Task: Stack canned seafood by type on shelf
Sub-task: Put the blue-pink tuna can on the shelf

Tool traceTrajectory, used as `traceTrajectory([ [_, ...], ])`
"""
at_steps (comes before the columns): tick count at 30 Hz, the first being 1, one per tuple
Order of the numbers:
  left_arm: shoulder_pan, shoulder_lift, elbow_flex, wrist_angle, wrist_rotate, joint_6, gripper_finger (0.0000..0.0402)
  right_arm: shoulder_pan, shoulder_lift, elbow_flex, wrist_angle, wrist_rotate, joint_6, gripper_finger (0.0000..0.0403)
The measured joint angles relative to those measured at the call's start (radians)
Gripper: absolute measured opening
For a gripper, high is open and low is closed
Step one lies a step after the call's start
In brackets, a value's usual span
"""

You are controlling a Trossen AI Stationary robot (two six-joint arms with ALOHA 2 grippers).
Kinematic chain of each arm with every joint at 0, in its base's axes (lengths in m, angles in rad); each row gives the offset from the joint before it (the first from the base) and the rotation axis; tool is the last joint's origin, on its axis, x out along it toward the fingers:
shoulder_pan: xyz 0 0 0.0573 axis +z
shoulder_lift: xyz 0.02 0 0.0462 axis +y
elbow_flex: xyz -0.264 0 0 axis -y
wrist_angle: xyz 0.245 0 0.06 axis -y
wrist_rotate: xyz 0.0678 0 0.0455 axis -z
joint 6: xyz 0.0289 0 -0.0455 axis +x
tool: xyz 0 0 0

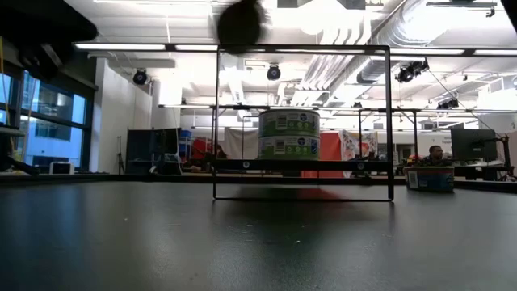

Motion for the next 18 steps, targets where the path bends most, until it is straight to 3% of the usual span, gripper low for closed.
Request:
traceTrajectory([
  [3, 0.064, 0.039, -0.098, 0.31, 0.111, 0.045, 0.0, -0.07, -0.009, 0.001, -0.25, 0.004, 0.129, 0.0166],
  [6, 0.114, 0.072, -0.124, 0.414, 0.155, 0.054, 0.0, -0.128, -0.006, -0.022, -0.399, 0.056, 0.184, 0.0166],
  [10, 0.172, 0.087, -0.12, 0.42, 0.19, 0.069, 0.0, -0.19, -0.156, -0.242, -0.278, 0.023, 0.171, 0.0166],
  [18, 0.26, 0.087, -0.12, 0.419, 0.209, 0.081, 0.0, -0.277, -0.623, -0.957, 0.257, -0.071, 0.039, 0.0166],
])
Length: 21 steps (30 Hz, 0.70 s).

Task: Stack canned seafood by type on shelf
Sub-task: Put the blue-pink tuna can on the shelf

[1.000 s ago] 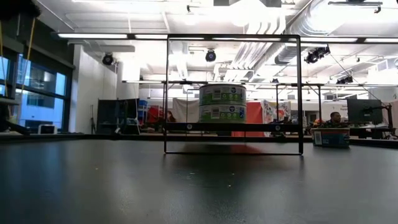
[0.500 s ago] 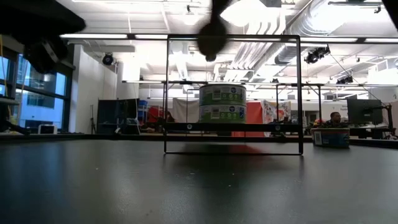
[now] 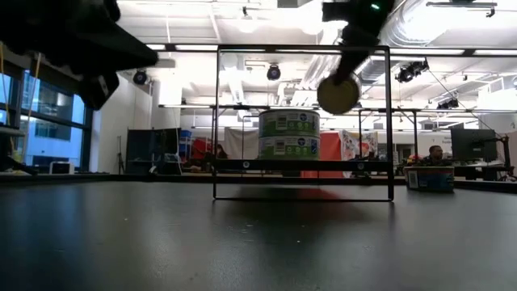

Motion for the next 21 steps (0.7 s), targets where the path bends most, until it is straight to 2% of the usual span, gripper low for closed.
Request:
traceTrajectory([
  [4, 0.059, 0.0, 0.0, -0.001, -0.01, -0.033, 0.0, -0.04, -0.11, -0.235, 0.304, -0.076, -0.22, 0.0166],
  [8, 0.111, 0.0, 0.0, 0.003, -0.053, -0.118, 0.0, -0.094, -0.098, -0.342, 0.538, -0.152, -0.478, 0.0166],
  [10, 0.131, 0.0, 0.001, 0.009, -0.068, -0.153, 0.0, -0.115, -0.063, -0.366, 0.608, -0.195, -0.563, 0.0166],
  [15, 0.159, 0.0, 0.001, 0.03, -0.083, -0.158, 0.0, -0.138, 0.038, -0.357, 0.695, -0.206, -0.682, 0.0168],
  [21, 0.18, 0.0, 0.001, 0.028, -0.074, -0.104, 0.0, -0.14, 0.142, -0.326, 0.777, -0.212, -0.747, 0.0201],
])
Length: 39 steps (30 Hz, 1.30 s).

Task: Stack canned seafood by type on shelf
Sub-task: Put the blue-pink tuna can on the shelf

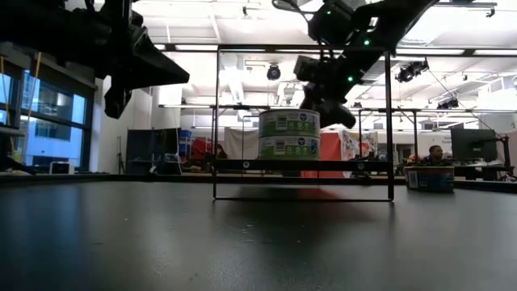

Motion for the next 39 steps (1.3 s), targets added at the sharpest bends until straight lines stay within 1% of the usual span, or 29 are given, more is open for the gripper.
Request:
traceTrajectory([
  [6, 0.0, 0.0, 0.0, -0.006, 0.022, 0.059, 0.0, 0.0, 0.072, 0.032, 0.025, 0.01, -0.011, 0.0206],
  [9, 0.0, 0.0, 0.0, -0.007, 0.073, 0.086, 0.0, 0.006, 0.078, 0.035, 0.021, 0.052, 0.012, 0.0208],
  [11, 0.0, 0.0, 0.0, -0.01, 0.102, 0.099, 0.0, 0.007, 0.078, 0.035, 0.024, 0.054, 0.013, 0.0209],
  [15, 0.0, 0.0, 0.0, -0.022, 0.129, 0.103, 0.0, 0.015, 0.078, 0.035, 0.065, 0.053, 0.039, 0.0209],
  [21, 0.0, 0.0, 0.0, -0.034, 0.133, 0.103, 0.0, 0.016, 0.078, 0.035, 0.09, 0.036, 0.045, 0.0212],
  [27, 0.0, 0.0, 0.0, -0.043, 0.133, 0.104, 0.0, 0.016, 0.078, 0.035, 0.082, 0.0, 0.019, 0.0224],
  [33, 0.0, 0.0, 0.0, -0.049, 0.133, 0.104, 0.0, 0.016, 0.078, 0.035, 0.055, 0.026, 0.079, 0.0225],
  [39, 0.0, 0.0, 0.0, -0.062, 0.133, 0.097, 0.0, 0.039, 0.078, 0.035, 0.031, 0.01, 0.159, 0.0226],
])
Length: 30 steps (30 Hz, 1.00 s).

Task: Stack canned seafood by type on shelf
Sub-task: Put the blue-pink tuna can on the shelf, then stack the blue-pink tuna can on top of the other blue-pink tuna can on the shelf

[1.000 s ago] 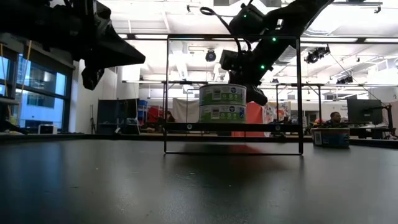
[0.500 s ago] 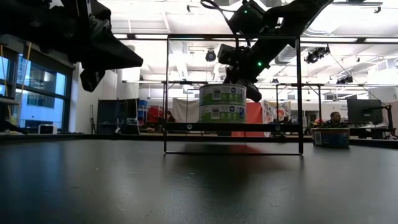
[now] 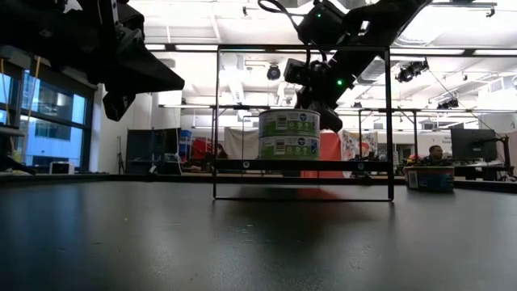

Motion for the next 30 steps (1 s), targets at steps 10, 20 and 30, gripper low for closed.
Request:
traceTrajectory([
  [10, 0.0, 0.0, 0.0, -0.002, 0.0, -0.001, 0.0, 0.018, 0.0, 0.0, -0.074, 0.002, 0.007, 0.0292],
  [20, 0.0, 0.0, 0.0, -0.027, 0.0, -0.001, 0.0, -0.018, -0.036, 0.0, -0.007, 0.173, 0.048, 0.0326],
  [30, -0.002, 0.0, 0.0, -0.028, 0.022, -0.004, 0.0, 0.011, -0.036, 0.0, -0.034, 0.282, 0.051, 0.0326],
])
